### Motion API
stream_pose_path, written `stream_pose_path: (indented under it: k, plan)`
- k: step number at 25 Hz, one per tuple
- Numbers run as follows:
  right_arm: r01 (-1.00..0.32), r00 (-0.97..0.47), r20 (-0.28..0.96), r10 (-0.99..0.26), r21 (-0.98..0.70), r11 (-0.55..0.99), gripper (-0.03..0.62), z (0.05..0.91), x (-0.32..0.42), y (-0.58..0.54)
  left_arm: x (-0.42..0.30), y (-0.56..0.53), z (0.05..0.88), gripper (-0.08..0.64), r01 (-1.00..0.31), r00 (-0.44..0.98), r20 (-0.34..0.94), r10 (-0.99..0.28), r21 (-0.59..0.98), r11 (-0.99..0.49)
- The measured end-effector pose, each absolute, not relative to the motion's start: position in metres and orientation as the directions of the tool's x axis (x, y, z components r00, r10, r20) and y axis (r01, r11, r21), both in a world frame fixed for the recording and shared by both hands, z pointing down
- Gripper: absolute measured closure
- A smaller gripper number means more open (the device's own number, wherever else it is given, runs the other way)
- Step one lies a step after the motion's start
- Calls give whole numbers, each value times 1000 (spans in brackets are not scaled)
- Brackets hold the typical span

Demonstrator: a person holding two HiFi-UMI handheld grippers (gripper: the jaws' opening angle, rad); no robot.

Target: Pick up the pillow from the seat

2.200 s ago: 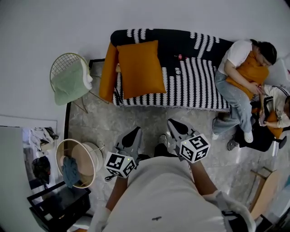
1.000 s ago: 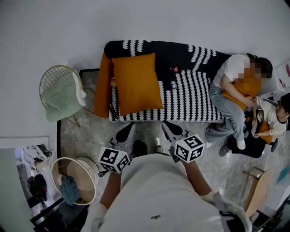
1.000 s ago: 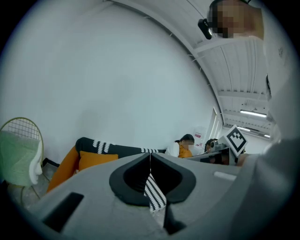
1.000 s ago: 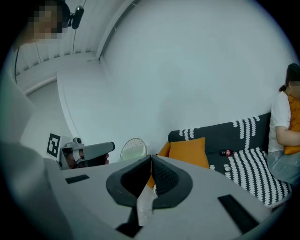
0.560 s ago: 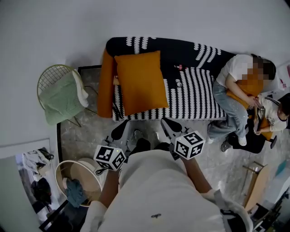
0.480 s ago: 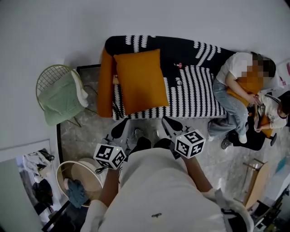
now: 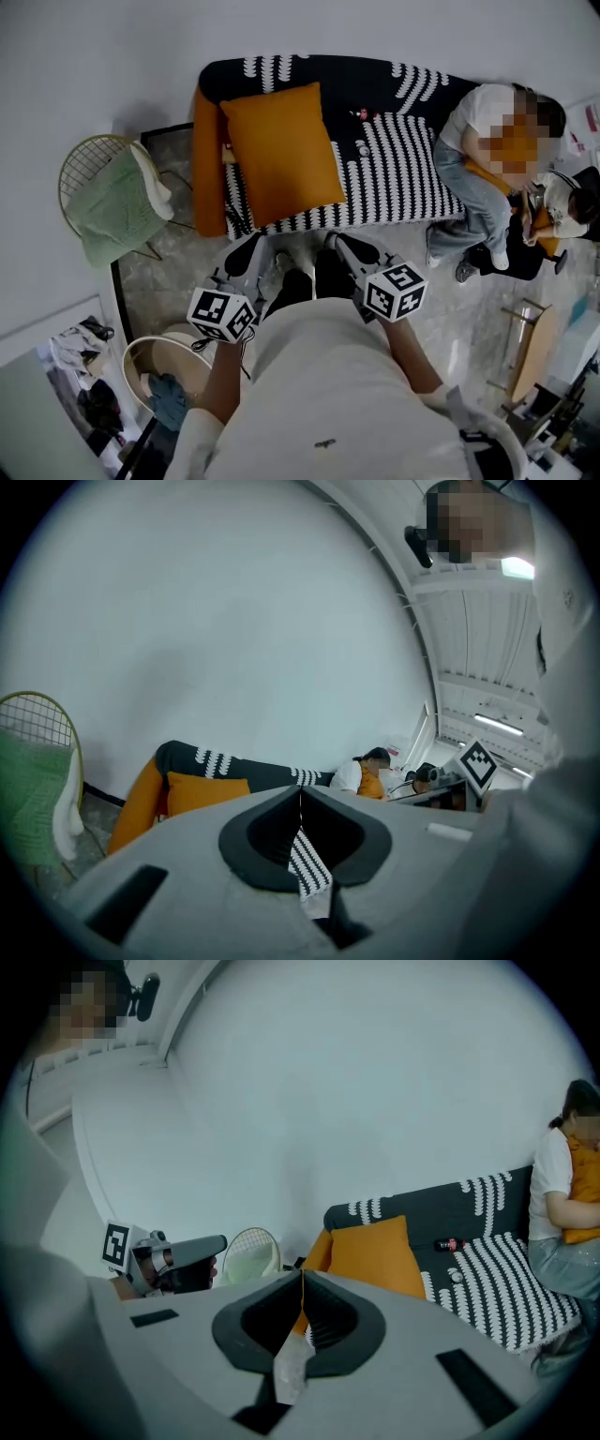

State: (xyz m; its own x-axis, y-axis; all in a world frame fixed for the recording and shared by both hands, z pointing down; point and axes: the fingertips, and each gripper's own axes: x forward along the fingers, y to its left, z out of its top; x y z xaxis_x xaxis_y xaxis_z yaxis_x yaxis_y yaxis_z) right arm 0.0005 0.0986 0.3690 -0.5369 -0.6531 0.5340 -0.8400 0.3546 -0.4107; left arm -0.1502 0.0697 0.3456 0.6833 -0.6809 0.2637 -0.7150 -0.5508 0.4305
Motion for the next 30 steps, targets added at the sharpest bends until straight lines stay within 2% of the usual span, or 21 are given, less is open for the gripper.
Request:
stream_pose_path:
  k: [4, 10, 24, 28, 30]
  plan:
    - [-837, -542, 556, -630, -423, 347, 583, 379, 3, 102, -150, 67, 355, 548, -713, 686, 280, -672, 444, -543]
    - [-796, -601, 525, -603, -460, 392, 583, 381, -3, 80, -154, 53, 357, 548, -736, 658, 289, -695, 443, -512]
    - [-736, -677, 509, -532, -498, 459, 581, 386, 10, -21, -133, -6, 347, 546, -808, 579, 390, -716, 392, -440]
    - [-718, -696, 531, -483, -513, 470, 578, 399, 26, -48, -110, -25, 360, 546, -793, 592, 407, -695, 449, -412]
    - [-701, -712, 547, -441, -521, 487, 545, 407, 33, -61, -101, -35, 371, 546, -783, 589, 414, -694, 503, -365]
